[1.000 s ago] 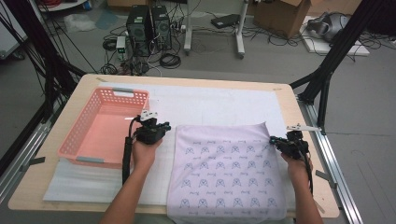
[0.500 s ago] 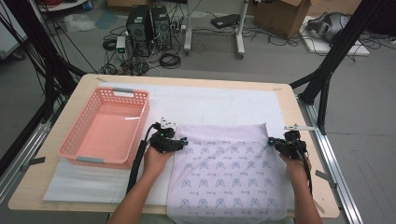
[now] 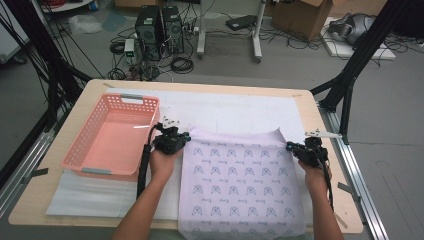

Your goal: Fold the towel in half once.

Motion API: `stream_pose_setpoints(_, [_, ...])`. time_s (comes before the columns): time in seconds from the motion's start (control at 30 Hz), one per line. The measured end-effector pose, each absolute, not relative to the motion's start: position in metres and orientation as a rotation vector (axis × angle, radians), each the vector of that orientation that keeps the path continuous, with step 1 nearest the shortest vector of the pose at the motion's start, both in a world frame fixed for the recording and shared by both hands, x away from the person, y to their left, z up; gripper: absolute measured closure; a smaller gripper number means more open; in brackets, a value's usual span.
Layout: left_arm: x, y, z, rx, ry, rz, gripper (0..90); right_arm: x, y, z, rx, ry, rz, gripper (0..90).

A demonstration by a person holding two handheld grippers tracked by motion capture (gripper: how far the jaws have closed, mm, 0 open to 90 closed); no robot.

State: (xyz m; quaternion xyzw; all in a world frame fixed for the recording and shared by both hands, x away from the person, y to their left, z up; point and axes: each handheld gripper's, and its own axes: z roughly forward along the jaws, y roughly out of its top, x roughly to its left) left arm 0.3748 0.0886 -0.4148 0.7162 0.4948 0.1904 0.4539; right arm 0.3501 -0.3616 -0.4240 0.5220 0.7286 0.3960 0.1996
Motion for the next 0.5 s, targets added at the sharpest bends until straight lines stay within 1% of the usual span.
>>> stream_pose_setpoints(0.13, [0.388, 0.095, -0.397, 1.7, 1.218, 0.479, 87.0, 0.358, -0.362, -0.408, 1.452, 1.97, 1.182, 88.0])
stream_pose_setpoints(0.23, [0.389, 0.098, -0.396, 1.688, 1.202, 0.457, 86.9, 0.361, -0.362, -0.397, 1.429, 1.951, 1.216, 88.0])
stream_pose_setpoints(0.5, [0.373, 0.1, -0.403, 1.747, 1.157, 0.393, 86.7, 0.352, -0.366, -0.403, 1.437, 2.008, 1.229, 87.9])
